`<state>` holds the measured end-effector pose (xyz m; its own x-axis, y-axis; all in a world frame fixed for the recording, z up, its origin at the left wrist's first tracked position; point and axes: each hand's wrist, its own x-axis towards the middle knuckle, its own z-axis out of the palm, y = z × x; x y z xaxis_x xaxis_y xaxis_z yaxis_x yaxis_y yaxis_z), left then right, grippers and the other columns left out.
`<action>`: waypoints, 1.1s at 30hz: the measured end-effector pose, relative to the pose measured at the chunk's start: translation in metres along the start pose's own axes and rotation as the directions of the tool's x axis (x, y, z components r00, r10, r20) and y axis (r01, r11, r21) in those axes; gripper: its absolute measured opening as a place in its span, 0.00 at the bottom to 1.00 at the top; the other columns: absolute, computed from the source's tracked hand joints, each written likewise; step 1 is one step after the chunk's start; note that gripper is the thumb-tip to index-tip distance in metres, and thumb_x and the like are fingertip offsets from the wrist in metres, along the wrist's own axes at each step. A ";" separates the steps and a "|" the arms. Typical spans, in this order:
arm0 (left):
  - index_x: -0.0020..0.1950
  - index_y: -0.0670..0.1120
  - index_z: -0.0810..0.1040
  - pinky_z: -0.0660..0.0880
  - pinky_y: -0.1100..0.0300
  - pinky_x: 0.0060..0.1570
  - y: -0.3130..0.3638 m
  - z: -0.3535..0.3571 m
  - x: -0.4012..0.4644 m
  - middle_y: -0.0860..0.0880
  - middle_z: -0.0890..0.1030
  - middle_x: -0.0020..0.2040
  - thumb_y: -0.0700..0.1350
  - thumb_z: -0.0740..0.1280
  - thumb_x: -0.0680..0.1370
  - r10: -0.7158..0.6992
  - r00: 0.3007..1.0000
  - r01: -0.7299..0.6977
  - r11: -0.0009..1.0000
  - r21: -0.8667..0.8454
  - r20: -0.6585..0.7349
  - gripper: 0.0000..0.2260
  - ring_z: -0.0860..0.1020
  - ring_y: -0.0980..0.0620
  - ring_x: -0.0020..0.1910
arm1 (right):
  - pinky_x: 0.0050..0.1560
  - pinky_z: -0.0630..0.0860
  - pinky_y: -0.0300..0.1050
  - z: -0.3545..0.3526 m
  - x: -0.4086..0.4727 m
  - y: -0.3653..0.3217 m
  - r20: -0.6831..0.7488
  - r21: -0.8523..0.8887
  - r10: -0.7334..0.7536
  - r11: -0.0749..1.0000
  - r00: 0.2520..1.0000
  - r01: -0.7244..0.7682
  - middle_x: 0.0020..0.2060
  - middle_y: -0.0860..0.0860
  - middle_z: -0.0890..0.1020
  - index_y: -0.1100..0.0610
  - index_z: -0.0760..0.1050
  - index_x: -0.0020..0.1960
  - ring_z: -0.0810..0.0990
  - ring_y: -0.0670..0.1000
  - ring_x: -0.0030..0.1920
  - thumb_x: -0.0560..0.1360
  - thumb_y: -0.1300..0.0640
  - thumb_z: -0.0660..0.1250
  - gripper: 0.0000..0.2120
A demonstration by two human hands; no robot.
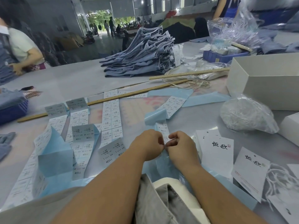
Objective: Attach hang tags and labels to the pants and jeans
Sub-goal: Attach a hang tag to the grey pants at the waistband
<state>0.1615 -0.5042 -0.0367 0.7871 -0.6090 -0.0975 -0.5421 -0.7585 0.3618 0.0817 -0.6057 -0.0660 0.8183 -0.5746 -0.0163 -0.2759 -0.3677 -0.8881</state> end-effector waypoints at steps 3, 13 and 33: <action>0.37 0.53 0.75 0.77 0.55 0.49 -0.003 0.001 0.001 0.53 0.80 0.45 0.45 0.66 0.73 -0.060 0.998 0.061 0.996 -0.058 0.016 0.06 0.78 0.51 0.47 | 0.33 0.64 0.28 0.000 0.000 0.002 0.013 -0.008 0.009 1.000 1.000 -0.009 0.39 0.44 0.81 0.50 0.73 0.49 0.76 0.43 0.40 0.72 0.68 0.65 0.14; 0.44 0.52 0.78 0.70 0.62 0.41 -0.006 0.002 0.002 0.53 0.79 0.44 0.46 0.68 0.75 -0.069 0.996 0.076 0.986 -0.146 0.050 0.02 0.78 0.52 0.45 | 0.38 0.71 0.32 0.003 0.001 0.003 -0.013 0.064 0.003 0.998 1.000 -0.002 0.35 0.44 0.82 0.49 0.74 0.47 0.80 0.43 0.41 0.70 0.67 0.70 0.14; 0.36 0.50 0.69 0.64 0.59 0.31 -0.011 -0.017 -0.011 0.51 0.74 0.36 0.48 0.62 0.73 -0.375 0.882 0.357 0.927 -0.114 -0.287 0.07 0.72 0.52 0.34 | 0.36 0.69 0.43 0.003 -0.002 0.005 -0.003 -0.248 -0.059 0.967 0.998 0.056 0.38 0.45 0.79 0.52 0.75 0.45 0.75 0.52 0.41 0.67 0.69 0.60 0.15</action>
<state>0.1643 -0.4851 -0.0238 0.9815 -0.1861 0.0449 -0.1882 -0.8942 0.4062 0.0794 -0.6044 -0.0720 0.8314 -0.5544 0.0374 -0.3459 -0.5690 -0.7461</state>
